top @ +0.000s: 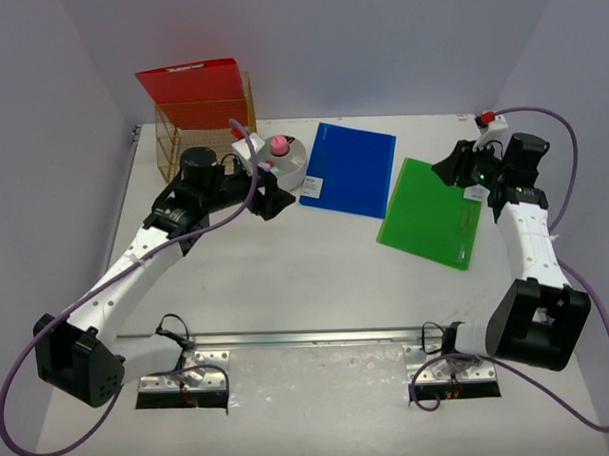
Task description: Organize the desk
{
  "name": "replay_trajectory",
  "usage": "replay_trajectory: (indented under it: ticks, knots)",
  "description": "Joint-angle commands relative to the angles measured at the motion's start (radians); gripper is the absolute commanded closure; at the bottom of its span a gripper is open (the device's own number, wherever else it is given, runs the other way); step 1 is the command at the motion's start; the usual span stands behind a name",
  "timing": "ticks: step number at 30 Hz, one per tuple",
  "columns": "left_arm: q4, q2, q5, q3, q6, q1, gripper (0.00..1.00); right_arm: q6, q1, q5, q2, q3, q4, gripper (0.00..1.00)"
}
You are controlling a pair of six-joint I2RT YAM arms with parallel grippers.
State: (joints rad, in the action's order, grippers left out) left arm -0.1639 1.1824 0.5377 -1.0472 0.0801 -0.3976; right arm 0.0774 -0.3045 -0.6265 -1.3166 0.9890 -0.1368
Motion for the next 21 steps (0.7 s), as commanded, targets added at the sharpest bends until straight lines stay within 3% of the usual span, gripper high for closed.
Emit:
replay_trajectory:
  ticks: [1,10,21]
  knots:
    - [0.020,0.002,-0.111,0.012,-0.031,-0.034,0.34,0.024,-0.041,0.115,-0.063,-0.010,-0.174,0.45]
    - [0.078,0.180,-0.148,0.053,-0.051,-0.175,0.35,0.058,-0.200,0.139,-0.191,-0.081,-0.219,0.28]
    - [0.282,0.623,-0.162,-0.178,-0.193,-0.281,0.36,0.076,-0.242,0.159,-0.325,-0.160,-0.164,0.27]
